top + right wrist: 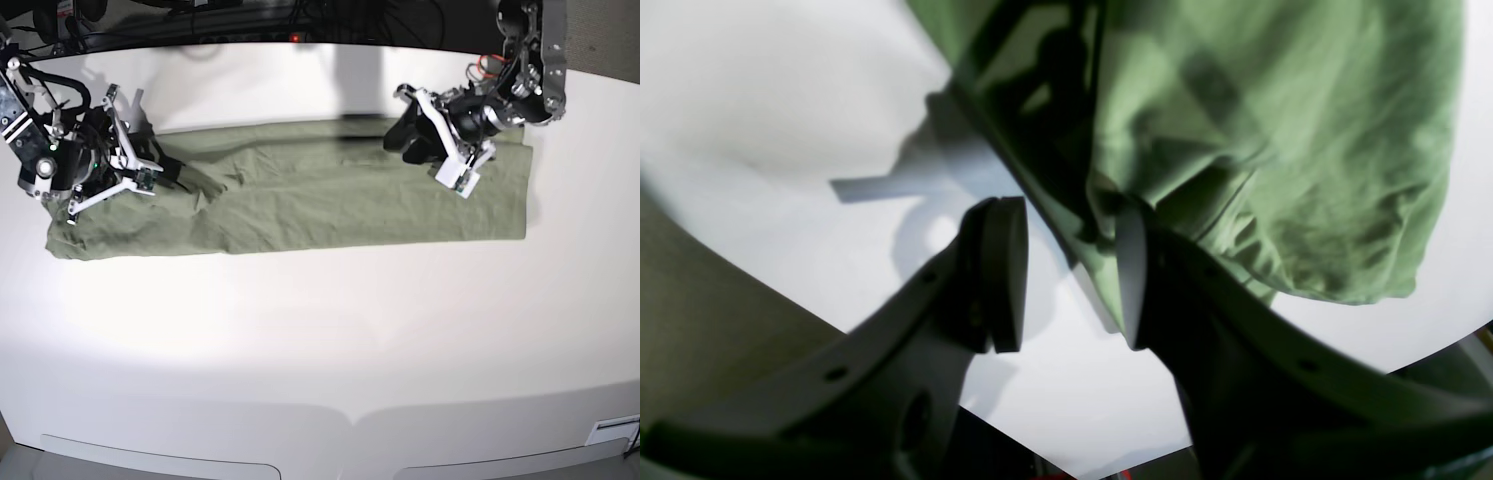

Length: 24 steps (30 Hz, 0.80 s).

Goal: Fold the T-shirt properly
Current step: 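Lower the right gripper to the strip's end and grasp it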

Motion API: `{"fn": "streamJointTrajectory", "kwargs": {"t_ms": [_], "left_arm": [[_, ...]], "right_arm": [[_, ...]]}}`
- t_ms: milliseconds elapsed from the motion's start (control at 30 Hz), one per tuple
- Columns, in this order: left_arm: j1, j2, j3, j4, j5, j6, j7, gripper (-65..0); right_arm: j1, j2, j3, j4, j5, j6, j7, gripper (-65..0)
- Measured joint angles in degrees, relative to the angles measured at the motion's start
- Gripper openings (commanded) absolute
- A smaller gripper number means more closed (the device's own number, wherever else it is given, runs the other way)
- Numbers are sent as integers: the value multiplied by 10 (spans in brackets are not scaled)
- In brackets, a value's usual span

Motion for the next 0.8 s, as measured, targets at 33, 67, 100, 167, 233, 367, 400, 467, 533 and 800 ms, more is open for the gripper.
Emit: {"fn": "streamJointTrajectory", "kwargs": {"t_ms": [33, 67, 100, 167, 233, 367, 400, 467, 533, 800], "left_arm": [[-2, 0, 0, 0, 3, 1, 0, -431], [-5, 0, 0, 0, 3, 3, 1, -431], [-7, -1, 0, 0, 4, 3, 2, -431], [-8, -1, 0, 0, 5, 3, 2, -431], [-9, -1, 0, 0, 7, 5, 3, -431], [-9, -2, 0, 0, 7, 5, 2, -431], [-10, -3, 0, 0, 7, 5, 3, -431], [-12, -6, 0, -1, 7, 5, 4, -431], [-12, -7, 0, -1, 7, 5, 4, -431], [-12, -8, 0, -1, 7, 7, 4, -431]], "right_arm": [[0, 0, 0, 0, -9, 0, 14, -425], [0, 0, 0, 0, -15, 0, 34, -425], [1, 0, 0, 0, -22, 0, 57, -425], [3, 0, 0, 3, -24, 0, 117, -425], [8, 0, 0, 7, 6, -30, 155, -425], [27, -10, 1, 8, 21, -66, 156, -425], [31, -16, 1, 5, 24, -83, 155, -425], [38, -34, 3, -13, 21, -111, 156, -425], [46, -53, 12, -46, 23, -129, 157, -425], [97, -86, 65, -155, 150, -90, 135, -425]]}}
